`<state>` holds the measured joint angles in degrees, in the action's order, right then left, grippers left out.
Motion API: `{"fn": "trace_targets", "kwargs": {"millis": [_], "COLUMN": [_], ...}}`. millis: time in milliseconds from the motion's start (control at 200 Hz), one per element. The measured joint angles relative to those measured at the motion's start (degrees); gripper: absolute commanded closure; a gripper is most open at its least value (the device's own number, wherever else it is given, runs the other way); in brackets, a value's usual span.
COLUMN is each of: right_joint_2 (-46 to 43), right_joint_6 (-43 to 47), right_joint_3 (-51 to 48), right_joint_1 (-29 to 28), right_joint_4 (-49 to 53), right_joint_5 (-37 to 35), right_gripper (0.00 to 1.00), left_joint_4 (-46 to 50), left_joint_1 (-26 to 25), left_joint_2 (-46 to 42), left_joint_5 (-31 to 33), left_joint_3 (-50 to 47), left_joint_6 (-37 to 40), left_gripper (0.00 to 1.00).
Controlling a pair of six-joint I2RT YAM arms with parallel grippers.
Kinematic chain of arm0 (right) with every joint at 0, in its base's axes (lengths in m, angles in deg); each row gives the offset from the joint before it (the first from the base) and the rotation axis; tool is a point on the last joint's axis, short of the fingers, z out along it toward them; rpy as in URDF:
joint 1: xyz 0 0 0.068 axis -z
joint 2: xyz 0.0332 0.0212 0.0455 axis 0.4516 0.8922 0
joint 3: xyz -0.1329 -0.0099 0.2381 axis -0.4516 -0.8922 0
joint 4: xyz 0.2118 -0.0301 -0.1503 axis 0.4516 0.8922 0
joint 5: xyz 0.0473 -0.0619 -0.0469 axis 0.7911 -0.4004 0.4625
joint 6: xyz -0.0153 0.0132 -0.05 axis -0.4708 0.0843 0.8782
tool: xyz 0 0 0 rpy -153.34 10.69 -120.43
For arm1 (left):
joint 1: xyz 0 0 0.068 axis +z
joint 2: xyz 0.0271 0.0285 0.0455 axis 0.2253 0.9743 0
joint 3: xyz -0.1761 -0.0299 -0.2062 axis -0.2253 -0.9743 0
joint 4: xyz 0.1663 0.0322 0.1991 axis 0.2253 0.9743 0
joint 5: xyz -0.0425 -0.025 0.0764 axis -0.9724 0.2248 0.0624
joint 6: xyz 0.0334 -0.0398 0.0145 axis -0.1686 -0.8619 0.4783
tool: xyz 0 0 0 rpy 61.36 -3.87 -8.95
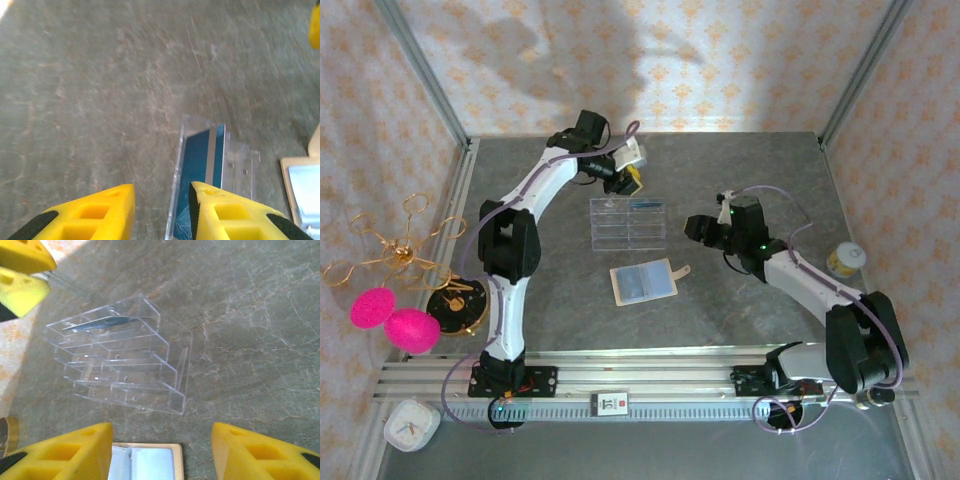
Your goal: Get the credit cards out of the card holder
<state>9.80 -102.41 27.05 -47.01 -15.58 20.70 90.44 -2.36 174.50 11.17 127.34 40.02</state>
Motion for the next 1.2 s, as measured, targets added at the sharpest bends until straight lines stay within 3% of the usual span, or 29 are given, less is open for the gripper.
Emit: {"fn": "trace_targets", "kwargs": {"millis": [130, 250, 400, 501, 771, 1086, 1201], "right_joint_2": [-2.9, -2.5, 6.1, 13.8, 27.9, 30.9, 32.0], "right_joint_6": [0.0, 0.4, 1.2, 2.1, 2.8, 3.2, 3.1], "right_joint_3": [-0.5, -0.2, 5.9, 12.5, 26.4, 32.7, 34.6], "right_joint_1": [-2.1, -7.1, -10.1, -11.5, -13.2, -13.2, -13.2], "right_joint_4": [-0.3, -0.5, -0.1, 0.4, 4.3, 7.1, 7.5], "right_joint_5": [-0.5, -2.4, -5.6, -8.9, -15.3, -18.4, -19.1], "right_gripper": [0.49, 0.67, 0.83, 0.88, 0.9, 0.88, 0.82], "left_joint_4": [-12.8, -34.7, -61.5, -71.0, -75.2, -75.0, -74.9], "left_joint_1": [0.0, 0.0, -1.3, -4.3, -14.1, -15.6, -16.1], "left_joint_2": [-10.3, -26.5, -44.9, -51.8, -57.7, -67.6, -69.6], "left_joint_5": [-0.4, 0.5, 4.6, 9.8, 22.8, 30.3, 31.3], "left_joint_3": [-8.3, -26.4, -49.9, -60.9, -75.3, -83.8, -86.2], "left_joint_6": [-13.2, -30.4, -50.4, -59.3, -70.2, -75.2, -77.0], "left_gripper": [0.61, 0.49, 0.44, 0.44, 0.46, 0.44, 0.43]}}
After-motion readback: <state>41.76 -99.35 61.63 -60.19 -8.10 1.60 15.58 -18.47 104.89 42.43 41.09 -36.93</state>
